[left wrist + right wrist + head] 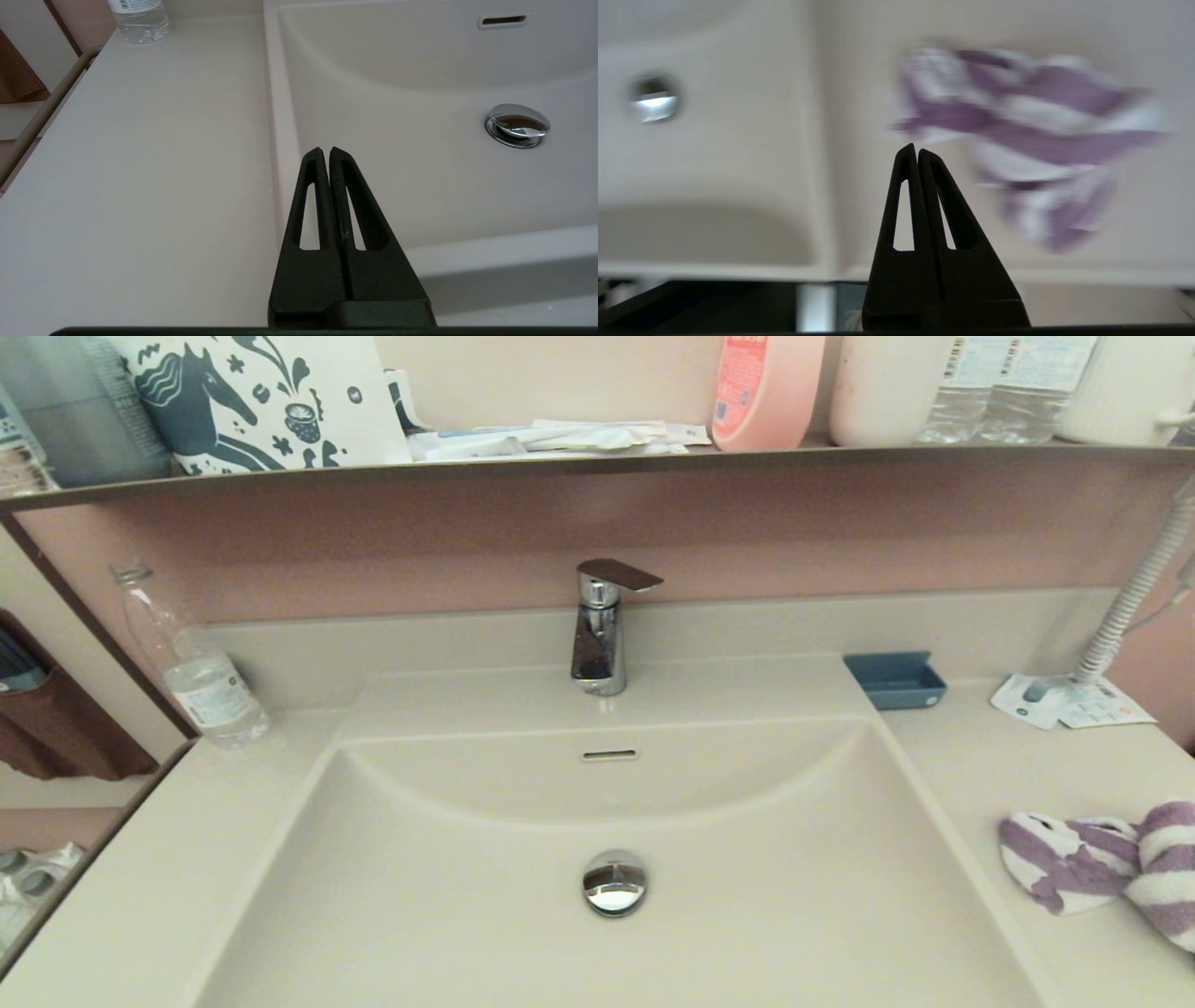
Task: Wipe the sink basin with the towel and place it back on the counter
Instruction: Wipe the sink
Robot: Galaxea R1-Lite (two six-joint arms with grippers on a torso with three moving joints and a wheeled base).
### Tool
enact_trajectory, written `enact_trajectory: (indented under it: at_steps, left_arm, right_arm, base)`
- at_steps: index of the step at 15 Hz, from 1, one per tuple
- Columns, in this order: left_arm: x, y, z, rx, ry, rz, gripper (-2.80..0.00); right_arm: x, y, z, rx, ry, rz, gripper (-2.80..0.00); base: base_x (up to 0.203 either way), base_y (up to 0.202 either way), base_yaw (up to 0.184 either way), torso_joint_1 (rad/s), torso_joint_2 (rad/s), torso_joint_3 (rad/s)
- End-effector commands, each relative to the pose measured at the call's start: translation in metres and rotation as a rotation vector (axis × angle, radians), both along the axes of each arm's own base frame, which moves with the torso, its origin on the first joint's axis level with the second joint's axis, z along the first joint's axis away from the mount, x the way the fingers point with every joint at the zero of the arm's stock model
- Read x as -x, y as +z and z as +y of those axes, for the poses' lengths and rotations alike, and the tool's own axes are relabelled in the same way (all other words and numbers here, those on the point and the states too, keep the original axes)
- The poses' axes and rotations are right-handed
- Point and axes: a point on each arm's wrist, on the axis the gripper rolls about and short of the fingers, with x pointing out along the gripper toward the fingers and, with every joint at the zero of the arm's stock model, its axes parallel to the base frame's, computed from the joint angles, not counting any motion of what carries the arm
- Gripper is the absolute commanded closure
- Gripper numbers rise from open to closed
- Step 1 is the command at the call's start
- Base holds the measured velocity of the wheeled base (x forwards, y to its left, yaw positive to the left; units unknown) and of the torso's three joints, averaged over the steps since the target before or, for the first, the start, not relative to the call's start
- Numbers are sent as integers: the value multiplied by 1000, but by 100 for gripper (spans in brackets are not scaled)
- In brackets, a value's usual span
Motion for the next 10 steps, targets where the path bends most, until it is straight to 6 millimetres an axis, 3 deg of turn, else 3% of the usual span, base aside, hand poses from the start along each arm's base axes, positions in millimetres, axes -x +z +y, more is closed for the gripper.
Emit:
enact_trajectory:
  at_steps: [1,5,10]
  left_arm:
    - [0,0,0,0,0,1,0]
    - [0,0,0,0,-2,1,0]
    - [0,0,0,0,0,1,0]
  right_arm:
    - [32,14,29,-61,75,-78,0]
    - [102,18,43,-78,46,-204,0]
    - [200,-22,50,-80,114,-339,0]
  base:
    - [0,0,0,0,0,0]
    - [0,0,0,0,0,0]
    - [0,0,0,0,0,0]
